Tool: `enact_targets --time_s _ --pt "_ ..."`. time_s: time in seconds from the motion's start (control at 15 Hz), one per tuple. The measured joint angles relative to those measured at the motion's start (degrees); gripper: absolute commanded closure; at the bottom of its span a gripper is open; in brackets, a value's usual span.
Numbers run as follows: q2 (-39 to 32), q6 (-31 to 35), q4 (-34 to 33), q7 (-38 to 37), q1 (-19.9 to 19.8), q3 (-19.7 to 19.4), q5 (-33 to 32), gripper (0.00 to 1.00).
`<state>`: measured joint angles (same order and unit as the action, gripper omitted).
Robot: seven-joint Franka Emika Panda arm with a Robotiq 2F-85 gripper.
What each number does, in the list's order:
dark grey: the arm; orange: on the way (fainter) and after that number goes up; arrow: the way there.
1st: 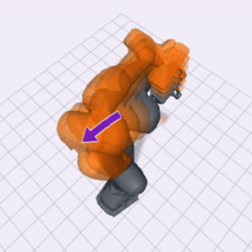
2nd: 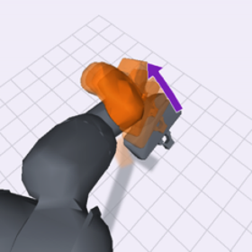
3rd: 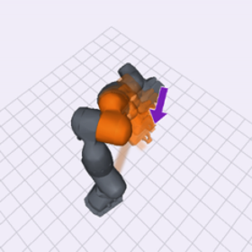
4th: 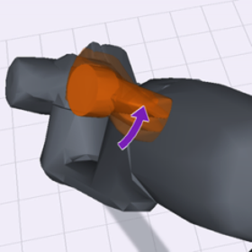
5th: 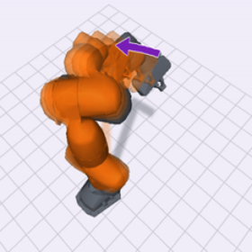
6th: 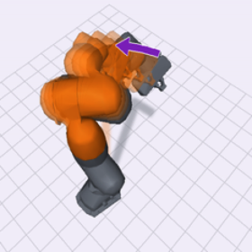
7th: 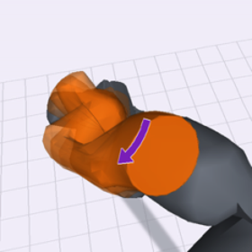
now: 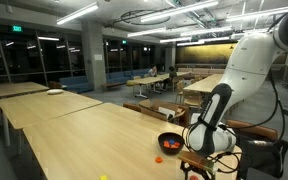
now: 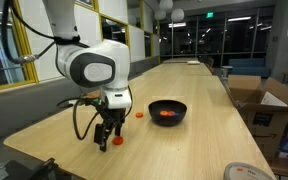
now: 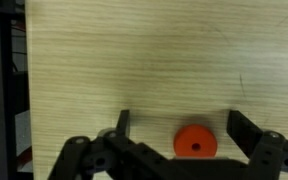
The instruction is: Pick up the orange tokens from the table and put them in the bowl.
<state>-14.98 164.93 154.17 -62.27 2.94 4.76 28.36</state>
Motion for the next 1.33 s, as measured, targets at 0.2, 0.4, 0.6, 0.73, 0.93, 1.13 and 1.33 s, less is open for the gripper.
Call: enact_targets --time_s 0.2,0.4,0.6,0.73,0.93,1.13,1.33 --pt "0.0 0.0 0.1 -0.1 0.1 -0.6 0.0 0.0" --pt "0.0 0.0 0.1 -0.5 0.6 -1.6 -0.6 0.0" --pt "0.0 0.1 0.1 -1.2 1.2 -2.5 -1.3 0.0" --pt "0.0 0.1 0.1 -1.9 1.7 -3.0 -2.2 0.0" --pt "0.1 0.1 0.1 -3.6 2.7 -3.9 -4.1 0.0" --pt "0.2 0.2 0.1 -5.5 3.8 -4.7 -6.0 0.0" --pt "0.4 0.2 0.1 -7.4 4.6 -5.6 -8.0 0.27"
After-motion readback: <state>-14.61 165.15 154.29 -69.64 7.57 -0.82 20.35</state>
